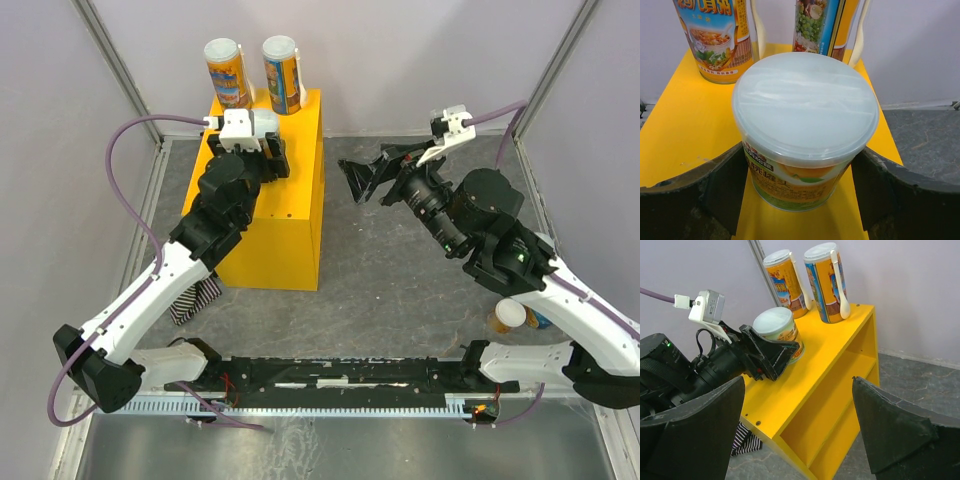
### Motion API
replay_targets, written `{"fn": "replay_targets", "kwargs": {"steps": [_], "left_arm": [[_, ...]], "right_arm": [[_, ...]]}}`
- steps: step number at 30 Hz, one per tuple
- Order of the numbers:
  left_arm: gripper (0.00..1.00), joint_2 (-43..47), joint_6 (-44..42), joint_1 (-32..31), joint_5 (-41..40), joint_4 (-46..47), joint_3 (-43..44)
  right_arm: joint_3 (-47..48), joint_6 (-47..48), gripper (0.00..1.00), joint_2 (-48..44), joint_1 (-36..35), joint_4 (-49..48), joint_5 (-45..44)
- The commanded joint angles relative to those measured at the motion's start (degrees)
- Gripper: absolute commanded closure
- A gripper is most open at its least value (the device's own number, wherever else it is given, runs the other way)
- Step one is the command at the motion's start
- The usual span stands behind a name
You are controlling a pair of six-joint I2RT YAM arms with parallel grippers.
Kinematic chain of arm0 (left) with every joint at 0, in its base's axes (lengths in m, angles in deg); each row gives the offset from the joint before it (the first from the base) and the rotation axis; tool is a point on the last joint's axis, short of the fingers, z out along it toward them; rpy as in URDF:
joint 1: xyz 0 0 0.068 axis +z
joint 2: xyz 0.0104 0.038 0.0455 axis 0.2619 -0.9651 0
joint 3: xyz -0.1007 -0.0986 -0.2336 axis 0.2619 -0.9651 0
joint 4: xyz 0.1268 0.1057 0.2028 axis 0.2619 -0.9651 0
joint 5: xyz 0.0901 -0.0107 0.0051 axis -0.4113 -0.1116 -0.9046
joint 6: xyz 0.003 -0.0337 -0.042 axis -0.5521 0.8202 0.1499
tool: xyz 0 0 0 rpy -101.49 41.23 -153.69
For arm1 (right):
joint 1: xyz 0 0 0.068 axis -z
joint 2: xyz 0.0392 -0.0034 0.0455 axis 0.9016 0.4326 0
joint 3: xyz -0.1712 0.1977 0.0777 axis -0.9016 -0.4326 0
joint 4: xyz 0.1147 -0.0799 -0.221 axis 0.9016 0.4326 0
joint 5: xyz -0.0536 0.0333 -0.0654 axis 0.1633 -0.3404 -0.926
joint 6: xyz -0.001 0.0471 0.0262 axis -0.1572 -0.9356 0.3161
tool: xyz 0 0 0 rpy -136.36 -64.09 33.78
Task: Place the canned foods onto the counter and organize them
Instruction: Place the canned food on the counter.
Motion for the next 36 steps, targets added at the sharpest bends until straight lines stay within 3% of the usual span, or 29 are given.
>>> {"fn": "replay_targets", "kwargs": {"steps": [1,7,24,36], "left_arm": [[0.23,0.1,-2.0,0.4,-1.6,3.9,2.8],[0.27,1.2,-1.8,0.4,-3.8,3.6,2.1],[0.27,8.7,-2.3,0.5,-7.6,-0.6,-1.2],[0.24,14.7,1.6,0.6,-0.1,-5.4,-4.4]], "right_arm": [[-0.6,0.4,0.05,-2.1,-0.1,-1.4,-1.3],[-1.2,0.4,0.05,-2.8,-0.2,-1.3,-1.5],[-0.6,-0.3,0.05,-0.7,-0.2,-1.6,-1.8],[0.4,-0.8,0.05,1.1,-0.2,0.5,-4.9]]}}
